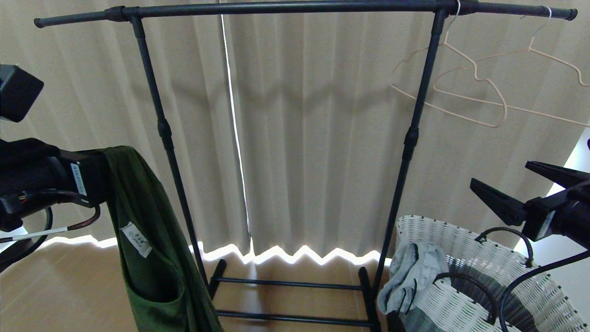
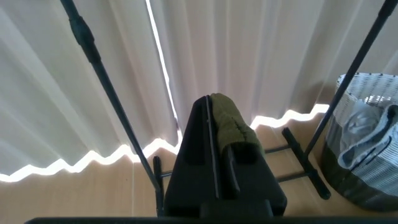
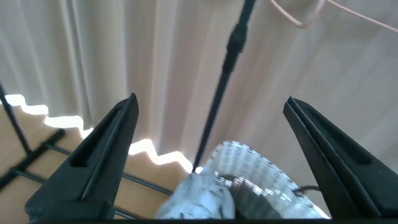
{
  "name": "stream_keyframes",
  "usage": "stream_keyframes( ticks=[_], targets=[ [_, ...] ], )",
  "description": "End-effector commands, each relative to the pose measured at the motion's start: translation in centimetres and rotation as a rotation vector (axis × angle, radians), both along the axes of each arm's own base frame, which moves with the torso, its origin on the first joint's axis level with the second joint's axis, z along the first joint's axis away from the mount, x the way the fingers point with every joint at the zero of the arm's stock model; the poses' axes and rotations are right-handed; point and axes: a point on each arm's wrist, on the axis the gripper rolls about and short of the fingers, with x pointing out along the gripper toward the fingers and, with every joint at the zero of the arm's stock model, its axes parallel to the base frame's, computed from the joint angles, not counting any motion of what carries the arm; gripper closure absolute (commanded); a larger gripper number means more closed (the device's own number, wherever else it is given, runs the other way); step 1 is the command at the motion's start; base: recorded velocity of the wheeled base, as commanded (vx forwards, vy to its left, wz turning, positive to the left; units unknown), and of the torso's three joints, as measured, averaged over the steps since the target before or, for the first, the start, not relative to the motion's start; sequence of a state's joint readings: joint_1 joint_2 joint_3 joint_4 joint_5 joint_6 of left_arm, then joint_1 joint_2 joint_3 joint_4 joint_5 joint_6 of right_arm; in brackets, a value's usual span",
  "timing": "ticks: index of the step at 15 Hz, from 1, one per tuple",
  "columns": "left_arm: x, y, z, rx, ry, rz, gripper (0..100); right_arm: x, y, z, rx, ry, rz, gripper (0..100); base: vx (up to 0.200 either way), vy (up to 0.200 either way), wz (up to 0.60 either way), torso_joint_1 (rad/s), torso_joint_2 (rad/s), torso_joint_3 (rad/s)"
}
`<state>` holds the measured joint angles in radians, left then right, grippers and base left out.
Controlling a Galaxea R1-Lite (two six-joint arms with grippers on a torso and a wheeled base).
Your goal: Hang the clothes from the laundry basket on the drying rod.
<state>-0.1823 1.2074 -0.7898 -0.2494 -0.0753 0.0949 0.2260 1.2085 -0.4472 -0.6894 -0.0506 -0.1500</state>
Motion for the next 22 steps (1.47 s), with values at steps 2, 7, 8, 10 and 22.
stream_keyframes(
  ticks=[2, 7, 8, 10, 22],
  targets=[
    [-1.1, 0.2, 0.2, -0.006, -0.023, 0.002, 100, 0.2, -1.3, 0.1, -0.07, -0.013, -0.069, 0, 0.0, 0.0, 0.0, 0.105, -0.11, -0.142],
    [-1.8, 0.3, 0.1, -0.006, -0.033, 0.0, 100, -0.9, -1.7, 0.6, -0.107, -0.002, -0.081, 0, 0.0, 0.0, 0.0, 0.158, -0.48, -0.235],
    [-1.8, 0.4, 0.1, -0.006, -0.033, 0.001, 100, -1.3, -1.8, 0.8, -0.109, 0.011, -0.079, 0, 0.0, 0.0, 0.0, 0.041, -0.49, -0.256],
    [-1.8, 0.4, 0.1, -0.003, -0.032, 0.001, 100, -1.5, -1.8, 1.1, -0.11, 0.014, -0.079, 0, 0.0, 0.0, 0.0, 0.183, -0.48, -0.241],
    [-0.7, 1.2, -0.7, 0.011, -0.109, 0.055, 100, -1.2, -1.8, 2.0, -0.145, 0.236, -0.078, 0, 0.0, 0.0, 0.0, 0.142, -0.23, -0.119]
  ],
)
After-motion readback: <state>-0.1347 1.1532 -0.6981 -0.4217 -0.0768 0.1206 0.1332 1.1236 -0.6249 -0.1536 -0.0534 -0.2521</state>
